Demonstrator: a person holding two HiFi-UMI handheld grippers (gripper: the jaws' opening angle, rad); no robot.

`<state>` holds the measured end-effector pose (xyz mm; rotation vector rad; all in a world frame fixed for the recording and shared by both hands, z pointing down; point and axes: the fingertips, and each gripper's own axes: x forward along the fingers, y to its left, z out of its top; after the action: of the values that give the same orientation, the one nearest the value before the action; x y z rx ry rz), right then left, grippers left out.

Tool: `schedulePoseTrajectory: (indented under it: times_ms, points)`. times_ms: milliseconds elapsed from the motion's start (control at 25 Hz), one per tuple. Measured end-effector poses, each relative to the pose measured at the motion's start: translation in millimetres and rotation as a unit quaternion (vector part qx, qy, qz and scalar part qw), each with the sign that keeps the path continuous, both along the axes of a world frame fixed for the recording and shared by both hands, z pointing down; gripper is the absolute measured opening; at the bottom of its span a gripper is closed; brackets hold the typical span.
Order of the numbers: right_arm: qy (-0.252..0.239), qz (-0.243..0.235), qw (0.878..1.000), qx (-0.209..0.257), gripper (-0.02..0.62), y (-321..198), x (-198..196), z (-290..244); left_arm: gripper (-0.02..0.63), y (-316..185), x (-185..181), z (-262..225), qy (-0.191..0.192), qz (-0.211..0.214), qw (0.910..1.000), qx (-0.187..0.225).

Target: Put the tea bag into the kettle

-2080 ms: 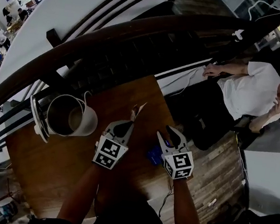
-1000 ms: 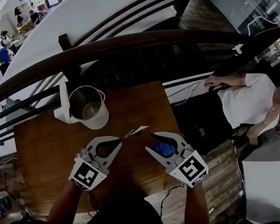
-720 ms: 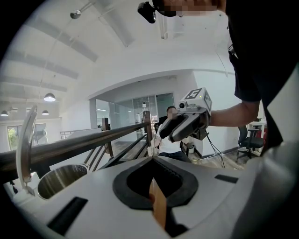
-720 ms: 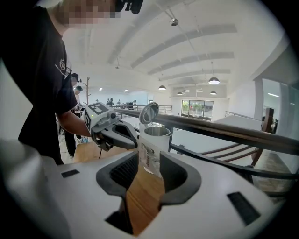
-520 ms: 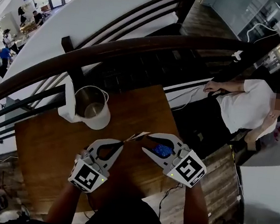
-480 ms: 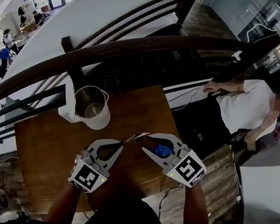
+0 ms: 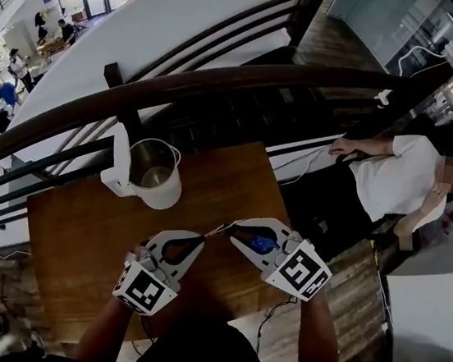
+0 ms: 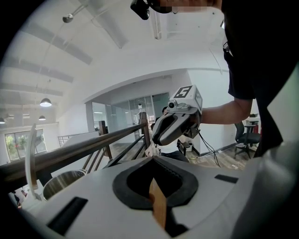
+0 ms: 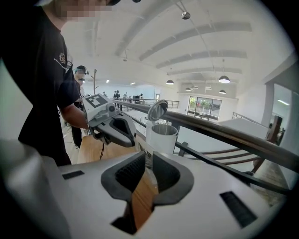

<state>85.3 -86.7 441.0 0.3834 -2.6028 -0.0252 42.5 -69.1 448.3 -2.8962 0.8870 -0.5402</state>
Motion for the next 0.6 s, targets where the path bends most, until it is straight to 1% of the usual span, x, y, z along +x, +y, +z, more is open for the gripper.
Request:
schedulePoseTrajectory:
  times_ms: [80, 200, 600]
  points:
    - [0.011, -0.005, 1.000, -0.001, 0.051, 3.2, 2.5, 1.6, 0.002, 3.8, 3.4, -1.8, 0.001, 0.001, 1.0000, 0.004]
    - [0.029, -0.016, 0.999, -0.006, 0.048, 8.0, 3.7, 6.6, 0.002, 8.8, 6.9, -3.7, -0.001, 0.004, 0.9999, 0.013]
    - [0.082, -0.043, 0.996, -0.007, 0.046, 21.5, -5.3, 7.0, 0.002, 28.8, 3.4, -8.4, -0.043, 0.030, 0.9978, 0.041]
